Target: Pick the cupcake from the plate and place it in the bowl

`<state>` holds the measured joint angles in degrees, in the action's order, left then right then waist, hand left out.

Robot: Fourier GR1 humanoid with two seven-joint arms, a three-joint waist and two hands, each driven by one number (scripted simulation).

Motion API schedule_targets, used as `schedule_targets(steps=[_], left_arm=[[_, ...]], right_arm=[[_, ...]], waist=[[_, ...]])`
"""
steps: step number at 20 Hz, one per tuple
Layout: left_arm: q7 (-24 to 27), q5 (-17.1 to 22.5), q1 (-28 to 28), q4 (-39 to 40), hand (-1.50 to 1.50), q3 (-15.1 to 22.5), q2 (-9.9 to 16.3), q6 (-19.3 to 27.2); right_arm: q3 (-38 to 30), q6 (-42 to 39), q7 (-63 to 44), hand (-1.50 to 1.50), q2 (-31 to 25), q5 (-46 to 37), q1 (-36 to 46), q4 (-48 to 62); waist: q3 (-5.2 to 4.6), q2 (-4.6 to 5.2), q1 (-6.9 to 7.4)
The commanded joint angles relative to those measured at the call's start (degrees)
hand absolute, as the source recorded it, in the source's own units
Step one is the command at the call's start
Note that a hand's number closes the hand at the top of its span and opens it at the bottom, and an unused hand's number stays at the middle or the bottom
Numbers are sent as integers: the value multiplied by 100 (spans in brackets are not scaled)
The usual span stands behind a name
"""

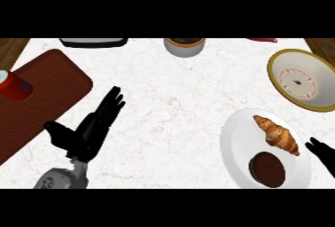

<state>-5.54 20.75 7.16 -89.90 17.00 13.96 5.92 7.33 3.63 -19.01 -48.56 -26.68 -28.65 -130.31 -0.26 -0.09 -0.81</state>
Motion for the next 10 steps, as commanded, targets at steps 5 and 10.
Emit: schedule_targets(steps=[5,10], left_arm=[[4,12,269,243,0,-130,-61,-238],[131,-367,181,329,0,108,-389,-43]], right_arm=[[912,-1456,-2932,-150,193,-14,1187,-656],[1412,-1924,-3811,-150,749,-270,1839,-62]], waist=[[10,44,202],[18,28,144]])
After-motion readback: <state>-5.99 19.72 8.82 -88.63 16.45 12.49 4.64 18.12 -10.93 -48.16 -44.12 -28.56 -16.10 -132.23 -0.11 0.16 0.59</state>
